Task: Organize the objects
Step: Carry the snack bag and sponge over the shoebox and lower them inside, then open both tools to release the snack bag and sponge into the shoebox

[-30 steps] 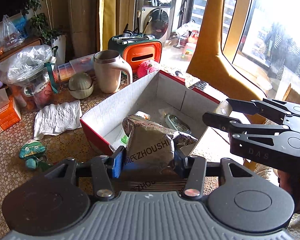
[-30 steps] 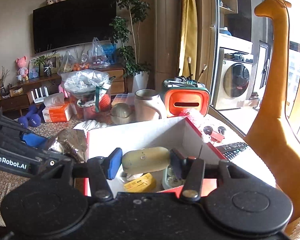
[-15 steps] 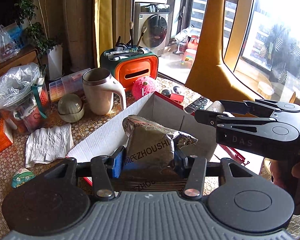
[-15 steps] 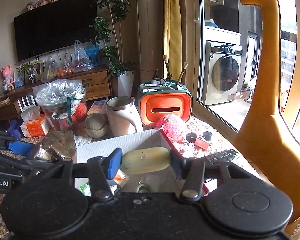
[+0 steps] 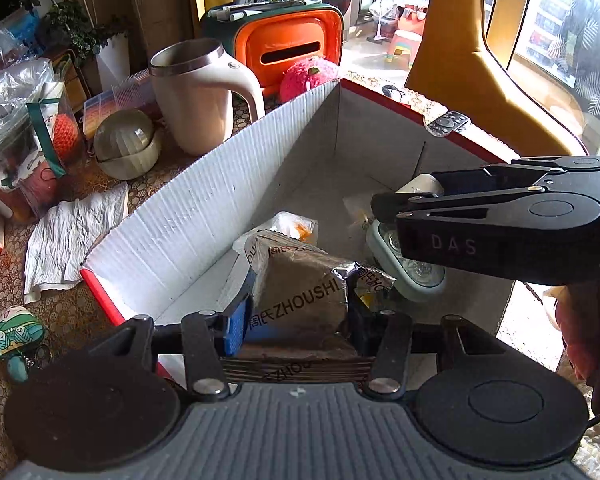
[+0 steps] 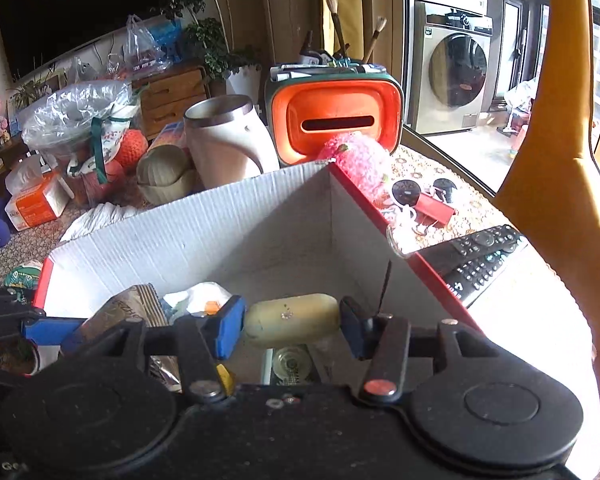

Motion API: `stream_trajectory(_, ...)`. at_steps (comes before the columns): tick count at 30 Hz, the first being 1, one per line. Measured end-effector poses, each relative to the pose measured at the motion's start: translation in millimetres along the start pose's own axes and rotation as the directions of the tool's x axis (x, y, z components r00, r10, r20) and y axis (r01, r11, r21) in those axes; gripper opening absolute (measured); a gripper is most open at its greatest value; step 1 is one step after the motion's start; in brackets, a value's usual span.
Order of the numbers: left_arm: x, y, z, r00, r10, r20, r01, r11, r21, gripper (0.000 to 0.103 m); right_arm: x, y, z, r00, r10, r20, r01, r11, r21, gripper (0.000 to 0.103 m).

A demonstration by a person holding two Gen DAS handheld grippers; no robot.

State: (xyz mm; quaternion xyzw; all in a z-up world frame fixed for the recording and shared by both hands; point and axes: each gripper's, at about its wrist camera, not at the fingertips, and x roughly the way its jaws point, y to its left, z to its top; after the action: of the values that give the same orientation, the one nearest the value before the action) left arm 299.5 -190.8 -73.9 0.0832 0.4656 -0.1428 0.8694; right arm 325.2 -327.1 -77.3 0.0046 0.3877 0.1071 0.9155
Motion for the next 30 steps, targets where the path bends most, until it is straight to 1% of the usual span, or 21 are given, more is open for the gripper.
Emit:
stream_trajectory(3, 12, 0, -3, 1.000, 0.002, -0.028, -0.002, 1.000, -0.003, 0.050, 11, 2, -5, 1.000, 0.001, -0.031, -0.001, 1.000, -0.009, 0.051)
stream_trajectory(8, 22, 0, -7, 0.999, -0.003, -0.052, 0.003, 1.000, 0.000, 0.050, 23, 4, -12, 0.997, 0.001, -0.072, -0.003, 1.000, -0.023, 0.051)
stream_trajectory(13, 25, 2, -8, 0.998, -0.006, -0.064, 0.005, 1.000, -0.007, 0.050, 23, 5, -13, 0.996, 0.016, -0.084, -0.017, 1.000, -0.015, 0.051)
stream_trajectory(15, 24, 2, -8, 0.998, -0.008, -0.063, 0.008, 1.000, -0.009, 0.050, 23, 5, -13, 0.996, 0.015, -0.088, -0.017, 1.000, -0.018, 0.054)
stream_trajectory(18, 22, -1, -8, 0.998, -0.004, -0.058, 0.005, 1.000, 0.001, 0.053, 19, 5, -13, 0.997, 0.014, -0.080, -0.015, 1.000, -0.014, 0.058)
stream_trajectory(22, 13, -4, -8, 0.999, -0.012, -0.033, 0.012, 1.000, -0.001, 0.066, 13, 3, -14, 0.997, 0.010, -0.071, -0.010, 1.000, -0.003, 0.060)
stream_trajectory(30, -16, -3, -11, 0.999, -0.021, 0.027, 0.021, 1.000, -0.009, 0.067, -13, 5, -10, 0.999, 0.005, -0.043, -0.005, 1.000, -0.002, 0.063)
